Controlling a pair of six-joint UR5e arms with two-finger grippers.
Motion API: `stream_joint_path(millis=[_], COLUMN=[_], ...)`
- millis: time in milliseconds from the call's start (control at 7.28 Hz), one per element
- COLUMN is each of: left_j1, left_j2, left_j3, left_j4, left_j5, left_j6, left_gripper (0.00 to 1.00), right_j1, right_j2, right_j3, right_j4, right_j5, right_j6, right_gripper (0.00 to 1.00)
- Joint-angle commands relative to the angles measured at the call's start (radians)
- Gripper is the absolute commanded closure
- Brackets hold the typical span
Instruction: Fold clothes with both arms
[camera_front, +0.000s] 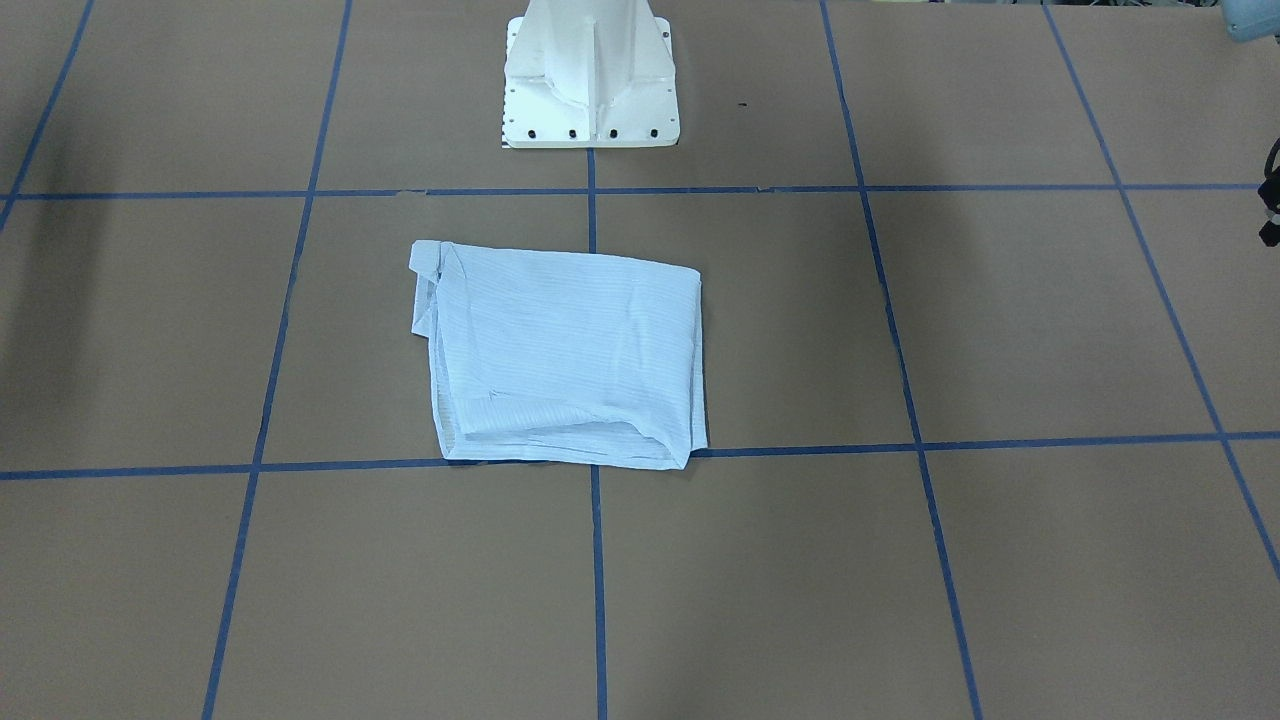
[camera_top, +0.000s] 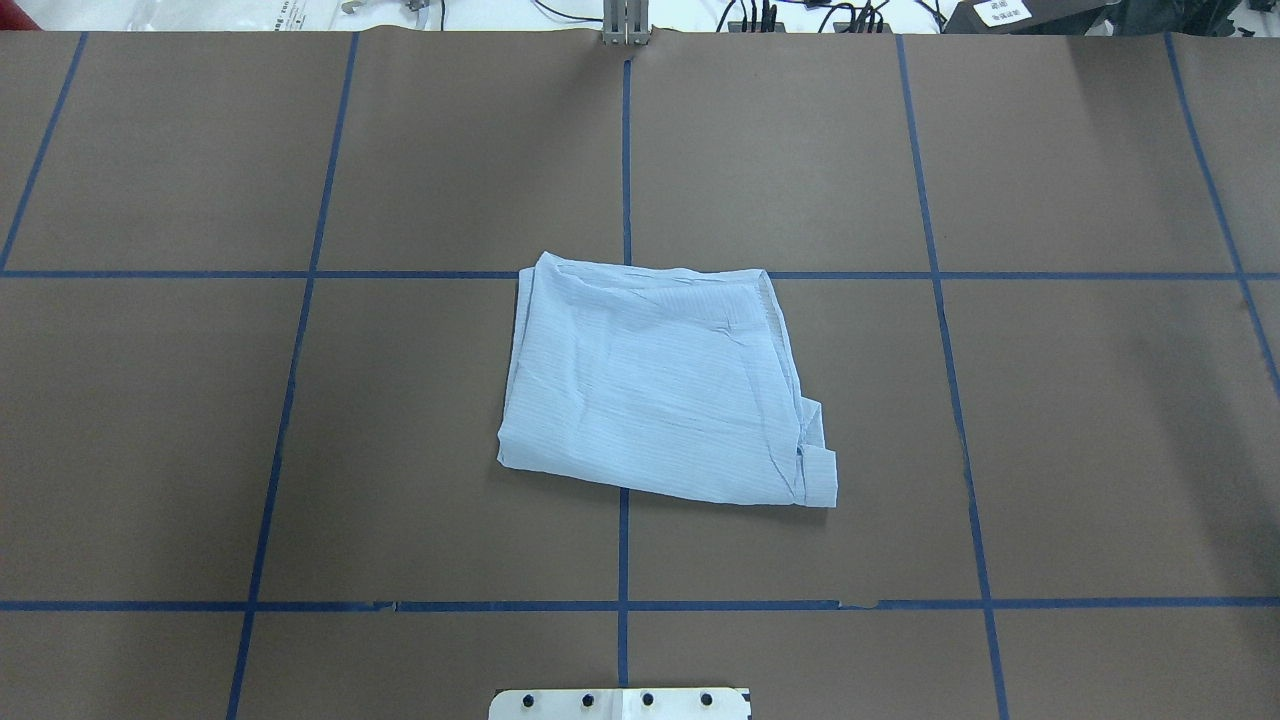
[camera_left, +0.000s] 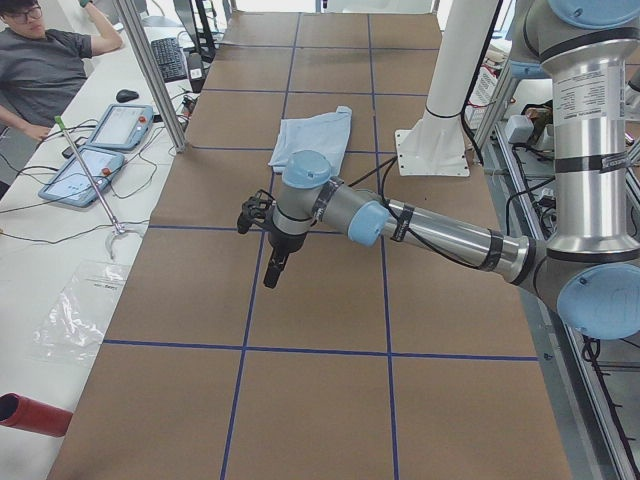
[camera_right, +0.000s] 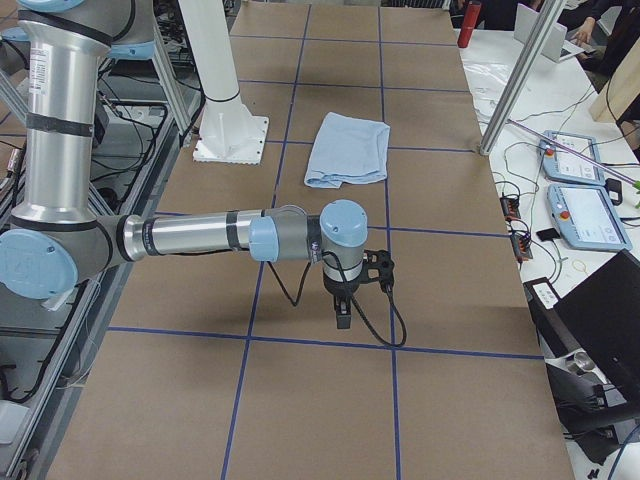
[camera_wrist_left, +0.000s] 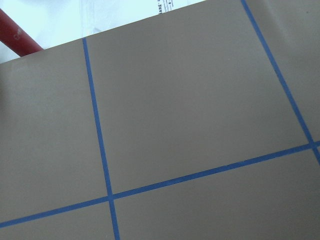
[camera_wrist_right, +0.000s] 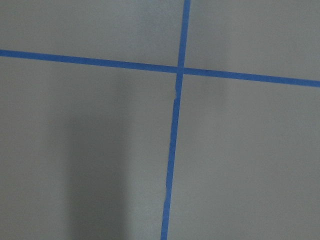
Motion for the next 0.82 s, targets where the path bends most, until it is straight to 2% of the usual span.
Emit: stream_joint_path(millis=[0, 137, 275, 550, 687], left_j1=[-0.084, -0.135, -0.173, -0.18, -0.178], left_j2=[0.023, 0.02, 0.008, -0.007, -0.011], left_j3=[0.008, 0.023, 0.085, 0.233, 0.257], left_j4=[0.099, 0.177, 0.216, 0.166, 0.108], left_j5=[-0.006, -0.004, -0.007, -0.114, -0.116], left_j6=[0.037, 0.202, 0.323, 0.337, 0.328], left_gripper=[0.01, 0.01, 0.01, 0.01, 0.01], right_j1=[0.056, 0.07, 0.075, 0.075, 0.075], right_j2=[-0.016, -0.016, -0.015, -0.01, -0.01], right_j3=[-0.064, -0.1, -0.1, -0.106, -0.12], right_j4=[0.001, 0.007, 0.006, 0.003, 0.007], right_j5=[0.095, 0.143, 0.145, 0.14, 0.134], right_j6=[0.002, -0.003, -0.003, -0.001, -0.001], right_gripper=[0.0, 0.0, 0.0, 0.0, 0.0])
